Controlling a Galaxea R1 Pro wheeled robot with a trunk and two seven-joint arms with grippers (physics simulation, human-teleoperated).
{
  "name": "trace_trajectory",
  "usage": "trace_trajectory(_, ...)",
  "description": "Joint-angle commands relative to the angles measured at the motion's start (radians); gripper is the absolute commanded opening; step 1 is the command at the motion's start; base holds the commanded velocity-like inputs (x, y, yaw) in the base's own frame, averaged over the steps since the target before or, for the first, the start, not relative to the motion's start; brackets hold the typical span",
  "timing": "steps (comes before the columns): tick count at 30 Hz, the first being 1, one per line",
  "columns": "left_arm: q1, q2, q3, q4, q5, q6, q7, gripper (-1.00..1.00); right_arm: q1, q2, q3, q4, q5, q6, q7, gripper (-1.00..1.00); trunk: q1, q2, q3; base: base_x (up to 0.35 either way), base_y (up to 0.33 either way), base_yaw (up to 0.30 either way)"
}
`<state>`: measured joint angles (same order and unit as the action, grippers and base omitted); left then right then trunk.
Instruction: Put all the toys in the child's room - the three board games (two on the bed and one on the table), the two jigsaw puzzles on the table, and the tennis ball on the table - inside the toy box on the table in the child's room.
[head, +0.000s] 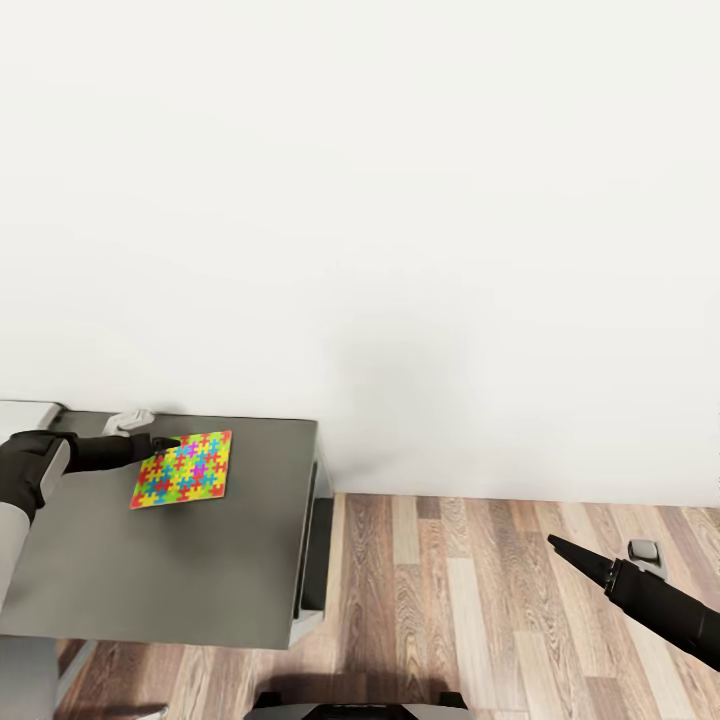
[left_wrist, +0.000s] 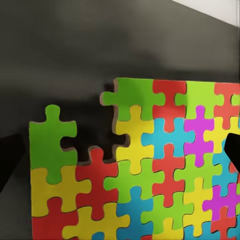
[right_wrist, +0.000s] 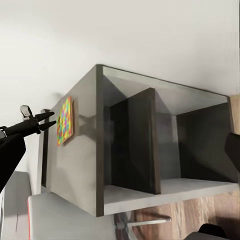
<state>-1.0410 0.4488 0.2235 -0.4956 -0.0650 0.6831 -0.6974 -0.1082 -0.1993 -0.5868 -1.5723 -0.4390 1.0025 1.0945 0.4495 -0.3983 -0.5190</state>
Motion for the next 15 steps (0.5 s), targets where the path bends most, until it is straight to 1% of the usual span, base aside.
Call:
trace_trajectory(1, -0.001, -0.001, 0.006, -0.001, -0.007, 0.007, -0.007, 1.0, -0.001, 0.0, -0.001, 0.0, 0.001, 0.004, 0.004, 1.0, 0.001, -0.002, -0.001, -0.028, -0.137, 0.0)
trace_trajectory(4, -0.001, -0.001, 0.005, -0.001, -0.007, 0.006, -0.007, 1.0, -0.001, 0.0, -0.001, 0.0, 0.002, 0.004, 0.004, 1.0, 0.001, -0.002, -0.001, -0.054, -0.196, 0.0)
trace_trajectory(9, -0.001, -0.001, 0.006, -0.001, -0.007, 0.006, -0.007, 1.0, -0.001, 0.0, -0.001, 0.0, 0.001, 0.004, 0.004, 1.0, 0.001, -0.002, -0.001, -0.021, -0.113, 0.0)
trace_trajectory(13, -0.001, -0.001, 0.005, -0.001, -0.007, 0.006, -0.007, 1.0, -0.001, 0.0, -0.001, 0.0, 0.001, 0.004, 0.004, 1.0, 0.001, -0.002, -0.001, -0.026, -0.206, 0.0)
trace_trajectory(15, -0.001, -0.001, 0.006, -0.002, -0.007, 0.006, -0.007, 1.0, -0.001, 0.0, -0.001, 0.0, 0.001, 0.004, 0.004, 1.0, 0.001, -0.002, -0.001, -0.011, -0.128, 0.0)
